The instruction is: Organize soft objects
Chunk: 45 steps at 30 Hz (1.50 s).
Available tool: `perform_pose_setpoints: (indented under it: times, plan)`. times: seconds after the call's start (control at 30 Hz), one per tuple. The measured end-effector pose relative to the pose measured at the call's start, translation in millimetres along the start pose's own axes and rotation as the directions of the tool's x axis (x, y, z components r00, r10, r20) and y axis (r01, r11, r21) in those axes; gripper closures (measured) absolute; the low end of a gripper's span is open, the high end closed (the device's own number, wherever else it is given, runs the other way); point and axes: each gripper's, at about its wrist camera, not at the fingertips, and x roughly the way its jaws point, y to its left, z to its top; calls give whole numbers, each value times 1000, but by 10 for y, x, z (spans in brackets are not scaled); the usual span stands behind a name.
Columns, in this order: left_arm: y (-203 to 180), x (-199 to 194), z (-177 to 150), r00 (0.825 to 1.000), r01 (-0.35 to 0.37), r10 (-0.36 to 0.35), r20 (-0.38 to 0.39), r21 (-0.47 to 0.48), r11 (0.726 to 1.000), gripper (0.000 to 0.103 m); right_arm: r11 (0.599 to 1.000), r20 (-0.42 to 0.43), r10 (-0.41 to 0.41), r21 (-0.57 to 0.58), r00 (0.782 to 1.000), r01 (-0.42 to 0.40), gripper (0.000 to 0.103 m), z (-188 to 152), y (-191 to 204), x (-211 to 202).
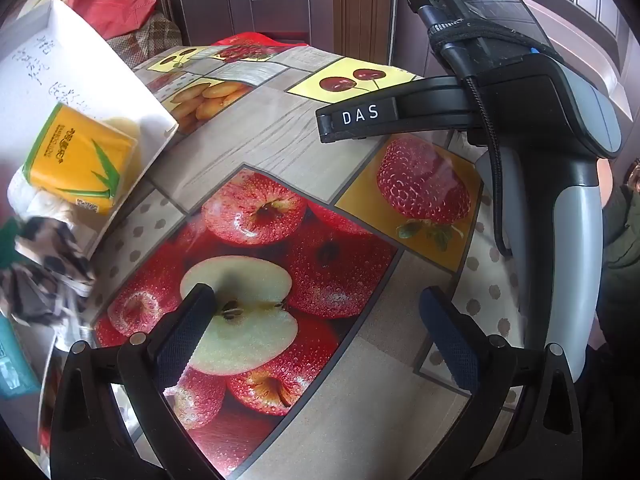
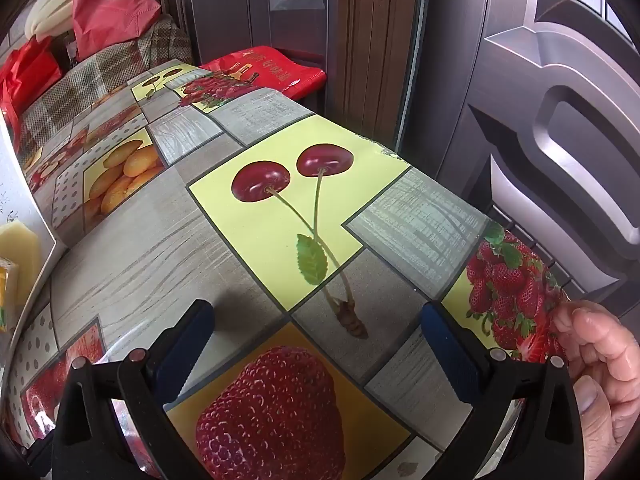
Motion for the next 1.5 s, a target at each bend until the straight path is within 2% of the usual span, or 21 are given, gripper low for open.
perform_pose_setpoints:
  times: [1.5]
  plan:
    - [-22,-7,6,1000,1,-1,0,0,1000,1,1000,0,-2,-2,1000,2,0,0,-2,7]
